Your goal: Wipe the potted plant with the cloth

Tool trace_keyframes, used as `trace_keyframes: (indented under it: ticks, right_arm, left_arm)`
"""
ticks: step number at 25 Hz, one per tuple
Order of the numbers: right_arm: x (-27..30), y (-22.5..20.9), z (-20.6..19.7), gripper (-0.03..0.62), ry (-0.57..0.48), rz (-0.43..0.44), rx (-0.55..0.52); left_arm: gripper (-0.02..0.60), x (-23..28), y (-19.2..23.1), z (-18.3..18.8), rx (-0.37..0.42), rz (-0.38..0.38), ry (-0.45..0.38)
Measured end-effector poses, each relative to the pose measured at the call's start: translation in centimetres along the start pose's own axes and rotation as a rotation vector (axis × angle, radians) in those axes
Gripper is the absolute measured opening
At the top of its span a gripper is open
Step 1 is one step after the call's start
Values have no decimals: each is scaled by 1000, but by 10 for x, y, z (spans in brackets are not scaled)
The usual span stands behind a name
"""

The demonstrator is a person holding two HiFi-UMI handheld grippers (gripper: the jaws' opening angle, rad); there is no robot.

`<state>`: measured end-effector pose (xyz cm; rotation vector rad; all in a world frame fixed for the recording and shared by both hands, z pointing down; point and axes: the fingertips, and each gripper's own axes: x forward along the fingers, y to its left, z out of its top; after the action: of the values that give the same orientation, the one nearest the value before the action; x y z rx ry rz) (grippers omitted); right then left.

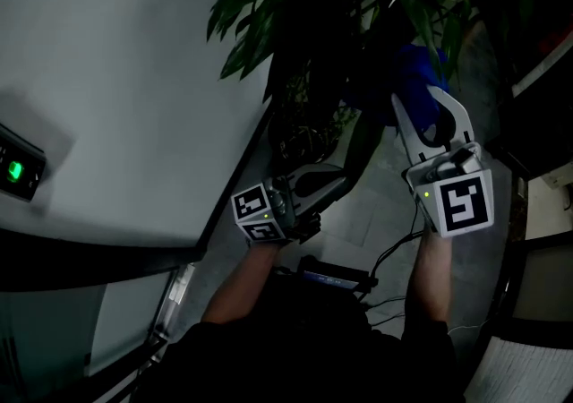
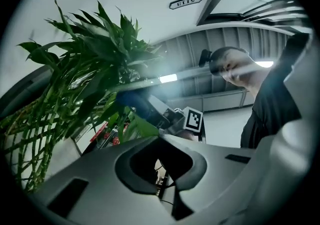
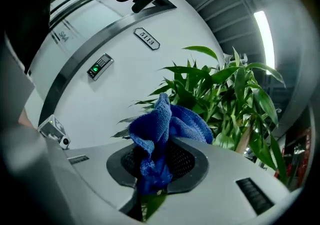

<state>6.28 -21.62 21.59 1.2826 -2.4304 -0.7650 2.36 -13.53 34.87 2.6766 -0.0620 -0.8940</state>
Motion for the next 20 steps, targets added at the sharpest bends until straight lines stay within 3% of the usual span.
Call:
trace_keyframes:
  ticks: [8, 12, 17, 20]
  right_arm:
    - [7, 55, -27, 94, 6, 198, 155]
    - [-2, 81, -37, 94, -4, 290, 318]
    - [-18, 102, -39, 94, -28, 392, 486]
    - [-29, 105, -25, 94, -70, 433, 515]
  left_arm:
    - [5, -3, -3, 4, -81, -26, -61]
    - [5, -7, -2, 10, -124, -37, -99]
    - [5, -8, -4, 13, -115, -49, -104]
    - [5, -10, -2, 12, -108, -40, -102]
